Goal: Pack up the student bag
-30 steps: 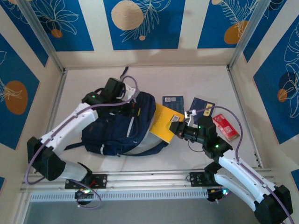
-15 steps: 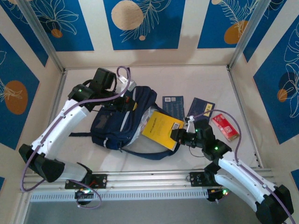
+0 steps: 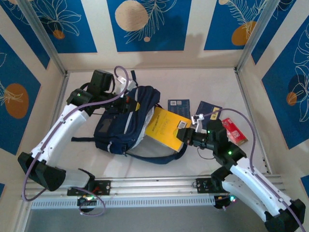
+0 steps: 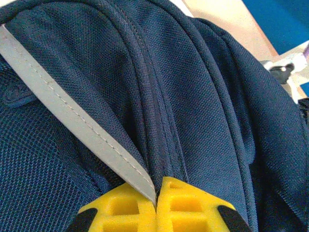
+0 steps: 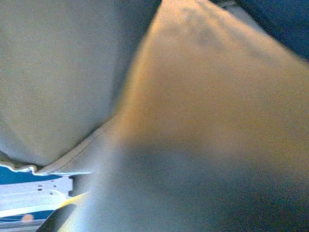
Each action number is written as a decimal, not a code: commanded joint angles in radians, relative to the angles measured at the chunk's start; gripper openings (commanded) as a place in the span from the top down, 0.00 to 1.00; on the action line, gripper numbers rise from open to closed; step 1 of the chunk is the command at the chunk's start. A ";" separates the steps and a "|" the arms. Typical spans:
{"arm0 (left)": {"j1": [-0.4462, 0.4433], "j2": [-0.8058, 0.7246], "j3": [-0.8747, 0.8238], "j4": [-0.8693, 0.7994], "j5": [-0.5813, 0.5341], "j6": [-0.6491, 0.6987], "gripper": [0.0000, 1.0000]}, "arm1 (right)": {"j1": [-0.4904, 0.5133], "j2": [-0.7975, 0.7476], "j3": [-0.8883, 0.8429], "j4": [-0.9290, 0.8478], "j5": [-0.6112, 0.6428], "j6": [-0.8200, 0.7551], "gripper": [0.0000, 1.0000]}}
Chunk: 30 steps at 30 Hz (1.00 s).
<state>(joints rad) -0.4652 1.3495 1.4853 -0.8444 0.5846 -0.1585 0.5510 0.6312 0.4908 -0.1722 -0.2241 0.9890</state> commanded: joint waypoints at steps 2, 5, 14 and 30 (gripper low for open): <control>0.010 -0.042 0.015 0.198 0.128 -0.010 1.00 | 0.032 0.074 0.017 0.290 -0.109 0.150 1.00; 0.012 -0.045 0.004 0.217 0.139 -0.021 1.00 | 0.077 0.136 0.050 0.327 -0.095 0.152 1.00; 0.026 -0.054 -0.043 0.306 0.220 -0.089 1.00 | 0.152 0.347 0.059 0.485 -0.062 0.154 1.00; 0.039 -0.071 -0.087 0.462 0.310 -0.231 1.00 | 0.294 0.850 0.211 0.700 0.159 0.082 1.00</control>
<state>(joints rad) -0.4358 1.3476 1.3636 -0.5766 0.7807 -0.3771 0.8303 1.4067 0.6281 0.4076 -0.1265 1.0889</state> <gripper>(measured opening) 0.039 0.192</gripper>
